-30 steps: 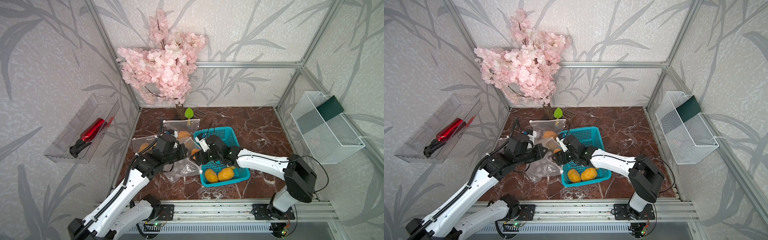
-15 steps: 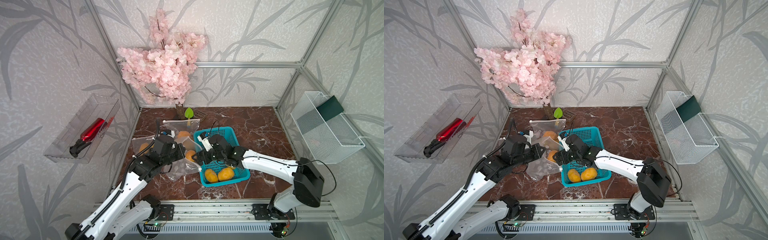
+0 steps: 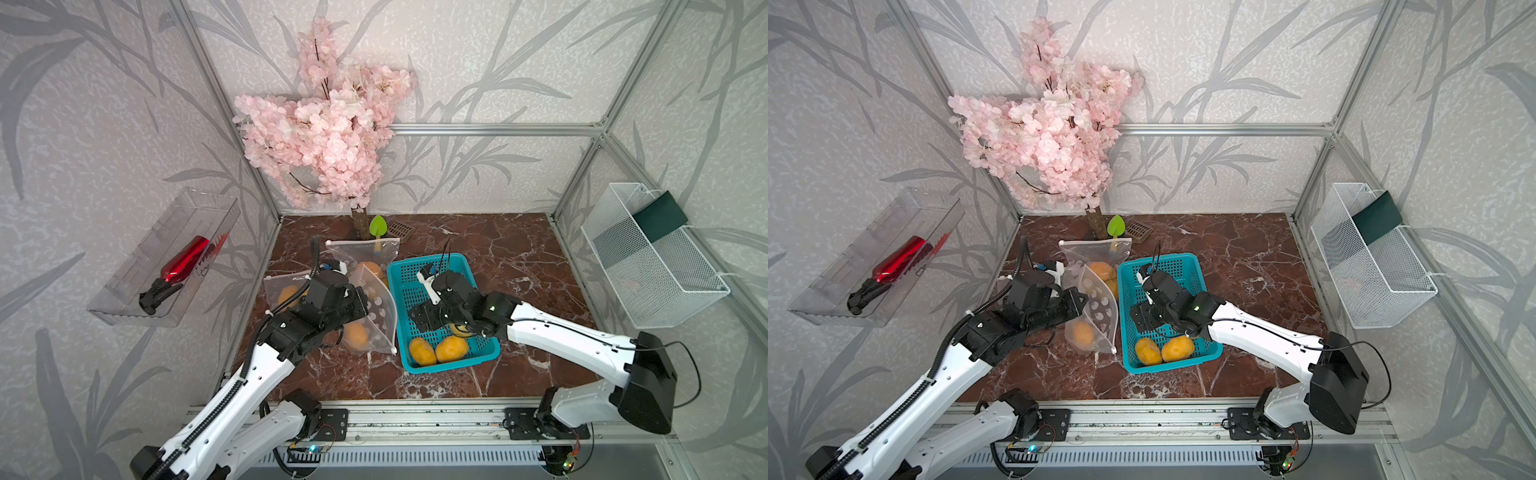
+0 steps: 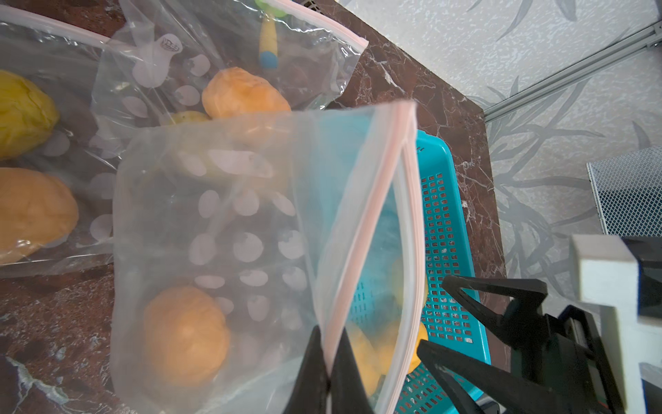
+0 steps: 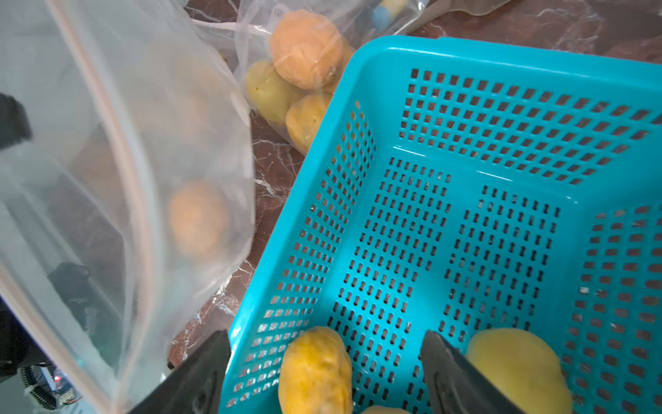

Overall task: Put the potatoes into a zipper bag and zip it
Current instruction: Place the potato into the zipper food storage bag, then pick up the potato from the basket.

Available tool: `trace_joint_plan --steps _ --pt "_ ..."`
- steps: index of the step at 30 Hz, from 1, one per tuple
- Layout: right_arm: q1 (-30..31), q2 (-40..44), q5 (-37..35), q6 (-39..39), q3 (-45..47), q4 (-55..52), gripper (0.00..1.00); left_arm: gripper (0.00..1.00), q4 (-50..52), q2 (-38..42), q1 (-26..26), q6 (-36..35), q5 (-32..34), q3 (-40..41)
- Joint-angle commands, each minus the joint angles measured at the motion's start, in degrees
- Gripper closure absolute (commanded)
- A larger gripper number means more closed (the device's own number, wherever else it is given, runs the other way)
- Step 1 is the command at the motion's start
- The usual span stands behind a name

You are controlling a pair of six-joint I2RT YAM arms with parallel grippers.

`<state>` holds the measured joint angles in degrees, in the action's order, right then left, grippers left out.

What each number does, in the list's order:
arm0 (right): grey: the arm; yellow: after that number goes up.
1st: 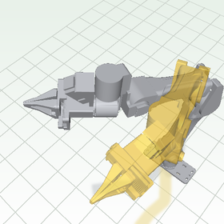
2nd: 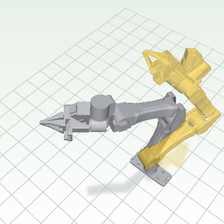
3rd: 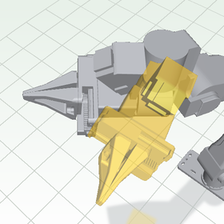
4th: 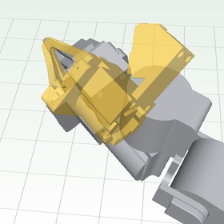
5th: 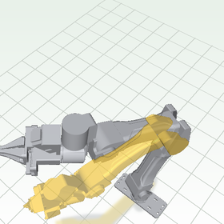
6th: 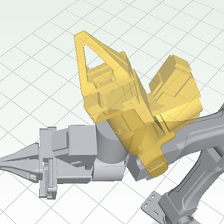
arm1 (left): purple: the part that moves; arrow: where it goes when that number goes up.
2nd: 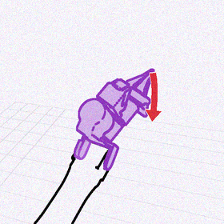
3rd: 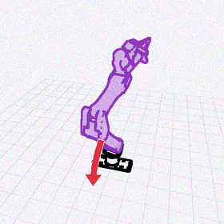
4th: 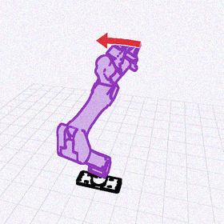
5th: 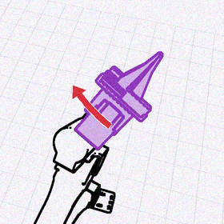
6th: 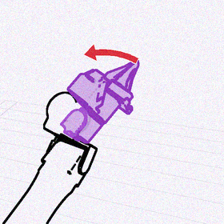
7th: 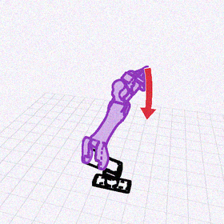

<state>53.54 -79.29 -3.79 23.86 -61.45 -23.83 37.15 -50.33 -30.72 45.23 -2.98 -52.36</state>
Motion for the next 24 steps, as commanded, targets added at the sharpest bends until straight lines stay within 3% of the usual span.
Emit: trace_joint_plan --steps 1,5,14,24 --pt "-0.1 2.9 -1.4 -1.4 3.5 -4.3 0.16 1.0 1.4 0.5 -0.1 0.6 2.1 0.2" --pt "-0.1 1.9 3.0 -4.3 5.1 -5.2 0.17 1.0 1.5 0.8 -0.1 0.6 2.6 0.2" --pt "-0.2 -9.6 9.0 -6.3 0.9 -9.9 0.27 1.0 1.6 0.7 0.0 0.7 2.5 0.2" --pt "-0.2 -16.4 16.6 -6.9 -1.8 -11.3 0.24 1.0 2.0 0.8 0.0 0.8 3.1 0.0"
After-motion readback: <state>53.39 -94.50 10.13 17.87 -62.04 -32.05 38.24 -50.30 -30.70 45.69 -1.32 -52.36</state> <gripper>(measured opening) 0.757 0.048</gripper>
